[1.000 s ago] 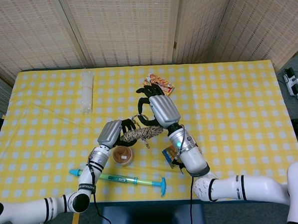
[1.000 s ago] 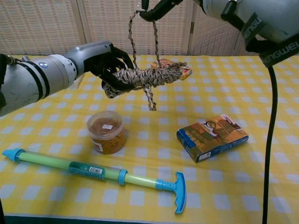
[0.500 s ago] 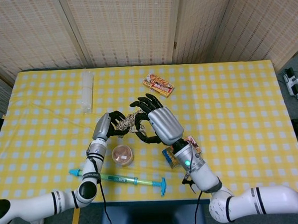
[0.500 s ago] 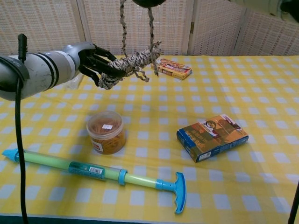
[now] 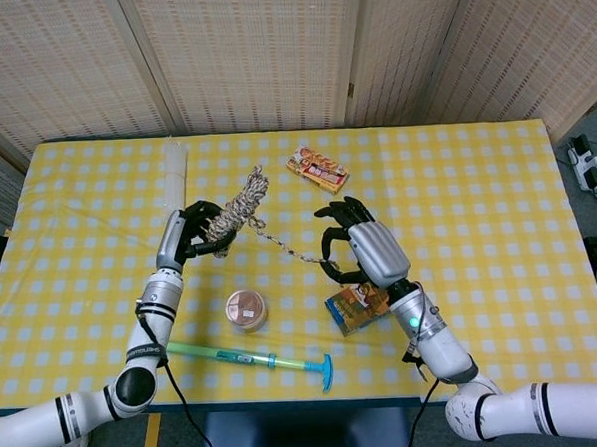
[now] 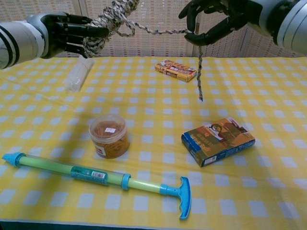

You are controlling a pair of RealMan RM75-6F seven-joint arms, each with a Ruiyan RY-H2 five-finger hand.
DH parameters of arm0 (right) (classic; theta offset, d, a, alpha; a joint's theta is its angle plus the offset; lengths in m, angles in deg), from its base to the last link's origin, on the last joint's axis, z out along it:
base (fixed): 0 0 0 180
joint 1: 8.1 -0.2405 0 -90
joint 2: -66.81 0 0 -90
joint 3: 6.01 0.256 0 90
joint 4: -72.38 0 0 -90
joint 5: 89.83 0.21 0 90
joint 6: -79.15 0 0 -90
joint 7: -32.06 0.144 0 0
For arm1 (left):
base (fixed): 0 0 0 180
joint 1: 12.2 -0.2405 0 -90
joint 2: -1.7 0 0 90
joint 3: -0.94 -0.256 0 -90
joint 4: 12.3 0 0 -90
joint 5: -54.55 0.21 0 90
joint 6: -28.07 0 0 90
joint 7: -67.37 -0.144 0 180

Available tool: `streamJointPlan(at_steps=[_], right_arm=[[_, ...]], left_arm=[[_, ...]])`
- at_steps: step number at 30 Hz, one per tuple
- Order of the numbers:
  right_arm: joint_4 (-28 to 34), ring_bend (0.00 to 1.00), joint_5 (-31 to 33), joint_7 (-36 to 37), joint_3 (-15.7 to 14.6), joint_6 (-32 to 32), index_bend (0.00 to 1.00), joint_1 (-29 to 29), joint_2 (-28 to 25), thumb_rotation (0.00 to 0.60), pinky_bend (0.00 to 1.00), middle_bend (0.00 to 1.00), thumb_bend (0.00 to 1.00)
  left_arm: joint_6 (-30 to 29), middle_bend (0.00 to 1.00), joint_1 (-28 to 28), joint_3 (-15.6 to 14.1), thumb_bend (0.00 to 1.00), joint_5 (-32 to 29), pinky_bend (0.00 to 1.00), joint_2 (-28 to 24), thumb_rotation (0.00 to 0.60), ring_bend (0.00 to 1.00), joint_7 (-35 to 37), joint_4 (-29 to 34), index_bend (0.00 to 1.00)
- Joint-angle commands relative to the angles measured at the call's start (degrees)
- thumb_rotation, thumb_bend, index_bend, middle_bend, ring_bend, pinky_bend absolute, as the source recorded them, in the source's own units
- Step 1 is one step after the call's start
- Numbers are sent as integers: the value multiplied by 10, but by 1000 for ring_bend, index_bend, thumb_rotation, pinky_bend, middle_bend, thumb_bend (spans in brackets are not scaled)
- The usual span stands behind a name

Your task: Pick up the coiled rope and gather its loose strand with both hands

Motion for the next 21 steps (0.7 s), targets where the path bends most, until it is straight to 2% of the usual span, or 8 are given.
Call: streamJointPlan(at_steps=[1, 10, 21], right_arm=[[-32, 118, 21, 19, 4, 18, 650, -1, 15, 600, 0, 222, 435], [-101, 126, 79, 48, 37, 64, 653, -27, 54, 600, 0, 220, 444], [-136, 140, 148, 24, 70, 96, 660, -74, 84, 600, 0, 234, 447]], left_arm=[[17, 650, -22, 2, 619, 32, 681, -22, 600, 620, 39, 30, 698], [75, 650, -56, -13, 618, 137, 681, -63, 600, 619, 139, 79, 698], [127, 650, -58, -45, 622, 269, 682, -88, 600, 615, 230, 67, 698]])
